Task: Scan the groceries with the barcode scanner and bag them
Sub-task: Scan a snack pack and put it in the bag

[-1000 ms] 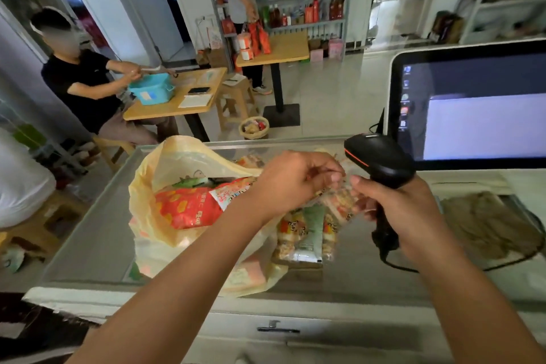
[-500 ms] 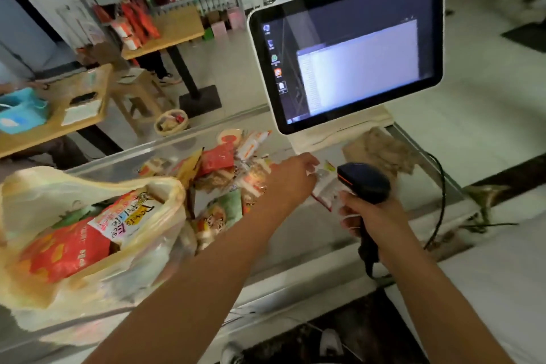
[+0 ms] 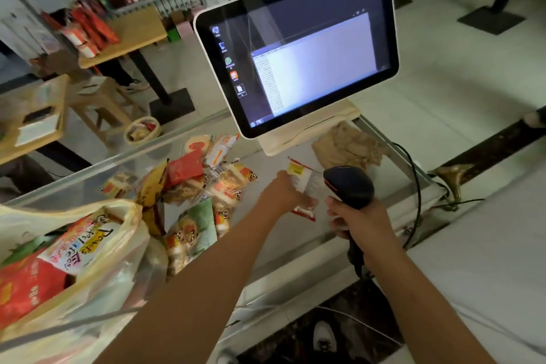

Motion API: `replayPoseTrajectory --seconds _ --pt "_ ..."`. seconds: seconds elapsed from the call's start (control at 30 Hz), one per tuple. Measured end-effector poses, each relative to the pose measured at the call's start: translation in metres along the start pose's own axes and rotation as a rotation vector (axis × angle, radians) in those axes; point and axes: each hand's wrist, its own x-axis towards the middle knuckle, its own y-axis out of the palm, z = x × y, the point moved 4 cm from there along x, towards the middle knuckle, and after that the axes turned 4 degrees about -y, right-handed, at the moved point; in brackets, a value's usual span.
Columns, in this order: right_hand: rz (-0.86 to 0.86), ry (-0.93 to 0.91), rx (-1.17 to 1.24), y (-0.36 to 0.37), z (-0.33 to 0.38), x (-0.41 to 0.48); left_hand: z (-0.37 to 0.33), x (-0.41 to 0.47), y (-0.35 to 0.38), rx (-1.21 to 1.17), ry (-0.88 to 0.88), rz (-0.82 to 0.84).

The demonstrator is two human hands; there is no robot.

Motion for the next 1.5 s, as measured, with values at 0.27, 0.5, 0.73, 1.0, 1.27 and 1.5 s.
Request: replayPoseTrajectory --seconds 0.27,0.5,0.73,1.0,1.27,1.5 --pt "0.032 -0.28 0.014 0.019 0.045 -0.017 -0.012 -0.095 -0.059 -0.924 0.162 0.206" --pt "0.193 -0.46 0.049 0.057 0.086 -0.04 0.004 -0.137 -0.127 -0.991 0.227 -0.033" --pt "0.219 -0.505 0.069 0.081 0.104 -0.053 0.012 -0.169 -0.161 -0.839 0.247 -0.098" --pt "0.295 -0.573 -0.013 0.092 0.113 -0.056 0.017 -0.192 -0.189 -0.749 0.237 -0.144" --pt "0.386 -0.612 -0.299 0.103 0.11 -0.086 0.044 -0.17 -0.232 -1.031 0.224 -0.599" --pt "0.446 -0.626 -0.4 0.126 0.093 -0.123 0.049 -0.152 -0.239 -0.953 0.208 -0.681"
